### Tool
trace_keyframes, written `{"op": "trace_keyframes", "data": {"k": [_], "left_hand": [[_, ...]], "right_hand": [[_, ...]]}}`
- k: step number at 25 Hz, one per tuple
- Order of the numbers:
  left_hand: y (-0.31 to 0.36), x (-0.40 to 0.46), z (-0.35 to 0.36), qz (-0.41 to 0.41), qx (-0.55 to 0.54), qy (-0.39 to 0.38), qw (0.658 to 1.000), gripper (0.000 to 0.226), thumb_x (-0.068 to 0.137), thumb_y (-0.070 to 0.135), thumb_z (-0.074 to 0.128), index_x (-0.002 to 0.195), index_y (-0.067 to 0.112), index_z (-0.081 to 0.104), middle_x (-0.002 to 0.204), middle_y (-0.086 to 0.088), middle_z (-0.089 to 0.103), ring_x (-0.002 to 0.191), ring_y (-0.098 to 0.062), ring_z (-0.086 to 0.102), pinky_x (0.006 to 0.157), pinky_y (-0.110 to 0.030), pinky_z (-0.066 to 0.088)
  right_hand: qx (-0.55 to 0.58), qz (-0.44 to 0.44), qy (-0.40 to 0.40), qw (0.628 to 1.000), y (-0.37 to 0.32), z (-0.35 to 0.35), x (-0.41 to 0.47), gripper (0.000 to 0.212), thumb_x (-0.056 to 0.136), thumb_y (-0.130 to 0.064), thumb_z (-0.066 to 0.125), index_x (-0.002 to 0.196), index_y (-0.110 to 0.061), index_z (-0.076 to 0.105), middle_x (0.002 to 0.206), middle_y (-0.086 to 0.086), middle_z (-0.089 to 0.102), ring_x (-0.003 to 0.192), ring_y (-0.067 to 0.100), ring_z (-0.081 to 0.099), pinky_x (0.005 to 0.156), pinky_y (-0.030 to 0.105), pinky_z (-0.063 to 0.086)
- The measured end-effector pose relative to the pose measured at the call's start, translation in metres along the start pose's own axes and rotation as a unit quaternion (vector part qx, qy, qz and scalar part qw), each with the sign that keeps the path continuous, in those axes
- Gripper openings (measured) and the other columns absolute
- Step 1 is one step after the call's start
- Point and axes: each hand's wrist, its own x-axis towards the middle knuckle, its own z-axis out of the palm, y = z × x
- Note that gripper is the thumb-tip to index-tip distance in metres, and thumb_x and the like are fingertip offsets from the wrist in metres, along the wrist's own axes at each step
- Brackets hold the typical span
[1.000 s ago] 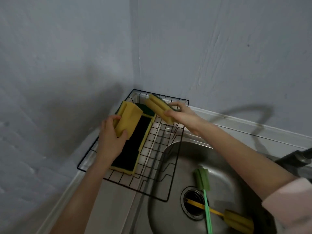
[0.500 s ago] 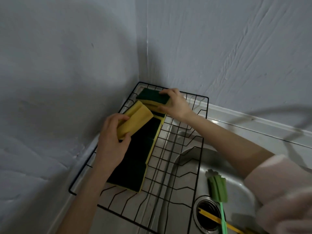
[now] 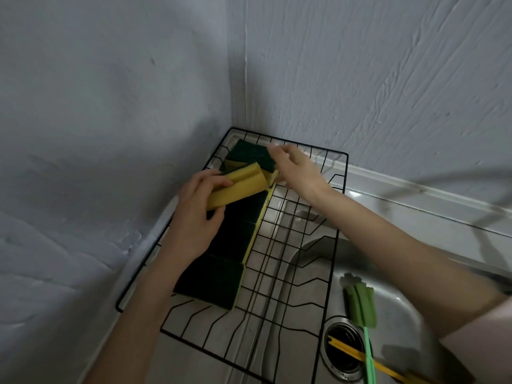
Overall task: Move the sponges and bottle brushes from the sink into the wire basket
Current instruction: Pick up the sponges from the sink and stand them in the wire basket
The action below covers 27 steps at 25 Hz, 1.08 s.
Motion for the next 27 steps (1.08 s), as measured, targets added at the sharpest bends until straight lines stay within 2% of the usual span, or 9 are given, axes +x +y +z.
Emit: {"op": "trace_keyframes", "data": {"k": [2,3,7,8,10,12,16,21,27], "left_hand": [[0.001,0.005,0.000,0.030,0.020,-0.011,0.999,0.038,0.076,-0.009,0.055,0.109,0.011,0.055,0.129,-0.006,0.044,0.119,-0.012,0.033,0.095,-0.025,0.030],[0.000,0.007,0.000,0.041,0.032,-0.016,0.998,0.039,0.076,-0.010,0.054,0.110,0.010,0.055,0.131,-0.008,0.044,0.120,-0.011,0.032,0.097,-0.023,0.027],[-0.006,0.008,0.003,0.066,0.053,-0.051,0.995,0.034,0.080,0.004,0.054,0.114,0.010,0.054,0.135,-0.004,0.044,0.132,-0.015,0.025,0.107,-0.026,0.019],[-0.008,0.007,0.005,0.070,0.056,-0.062,0.994,0.035,0.080,0.010,0.051,0.115,0.010,0.053,0.135,-0.001,0.043,0.135,-0.017,0.022,0.109,-0.028,0.016],[-0.013,0.006,0.010,0.073,0.072,-0.078,0.992,0.042,0.078,0.016,0.045,0.119,0.009,0.052,0.138,0.000,0.041,0.137,-0.017,0.015,0.111,-0.031,0.013],[-0.020,0.004,0.014,0.066,0.101,-0.089,0.989,0.045,0.078,0.018,0.042,0.121,0.008,0.051,0.142,-0.003,0.040,0.138,-0.018,0.013,0.112,-0.034,0.013],[-0.028,-0.001,0.018,0.049,0.118,-0.113,0.985,0.043,0.080,0.018,0.043,0.120,0.007,0.051,0.144,-0.005,0.040,0.139,-0.021,0.016,0.109,-0.032,0.012],[-0.026,-0.004,0.021,0.031,0.113,-0.098,0.988,0.033,0.086,0.007,0.051,0.119,0.006,0.053,0.144,-0.006,0.040,0.140,-0.023,0.018,0.110,-0.027,0.010],[-0.013,-0.009,0.019,-0.003,0.154,-0.112,0.982,0.039,0.087,0.009,0.048,0.126,0.006,0.047,0.148,-0.004,0.034,0.140,-0.026,0.019,0.114,-0.046,0.022]], "right_hand": [[0.030,0.065,-0.089,0.993,-0.003,0.003,-0.011,0.046,0.093,-0.045,0.035,0.128,-0.017,0.048,0.087,-0.004,0.055,0.084,0.014,0.057,0.071,0.023,0.048],[0.039,0.069,-0.104,0.991,-0.002,0.006,-0.015,0.042,0.093,-0.042,0.038,0.125,-0.017,0.051,0.085,-0.004,0.055,0.080,0.013,0.058,0.075,0.024,0.051],[0.013,0.004,-0.008,1.000,0.012,0.016,-0.017,0.028,0.090,-0.029,0.048,0.114,-0.017,0.058,0.096,0.007,0.061,0.086,0.025,0.065,0.084,0.036,0.056],[-0.011,-0.021,0.021,1.000,0.015,0.018,-0.018,0.027,0.089,-0.027,0.050,0.113,-0.016,0.059,0.097,0.007,0.060,0.089,0.027,0.064,0.080,0.033,0.055],[-0.045,-0.054,0.056,0.996,0.020,0.024,-0.019,0.027,0.088,-0.027,0.054,0.113,-0.017,0.057,0.103,0.007,0.056,0.092,0.023,0.060,0.068,0.014,0.048],[-0.063,-0.061,0.055,0.995,0.026,0.030,-0.022,0.030,0.086,-0.027,0.055,0.114,-0.017,0.053,0.104,0.004,0.045,0.093,0.019,0.054,0.062,0.005,0.039],[-0.079,-0.048,0.034,0.995,0.036,0.041,-0.025,0.033,0.086,-0.025,0.057,0.116,-0.015,0.047,0.103,0.001,0.034,0.090,0.017,0.048,0.059,0.003,0.037],[-0.077,-0.051,0.015,0.996,0.039,0.040,-0.025,0.035,0.087,-0.021,0.057,0.119,-0.013,0.047,0.105,0.000,0.033,0.089,0.013,0.046,0.073,0.008,0.035],[-0.075,-0.053,0.011,0.996,0.038,0.041,-0.025,0.033,0.088,-0.017,0.055,0.120,-0.012,0.047,0.112,0.004,0.037,0.094,0.016,0.048,0.081,0.018,0.038]]}}
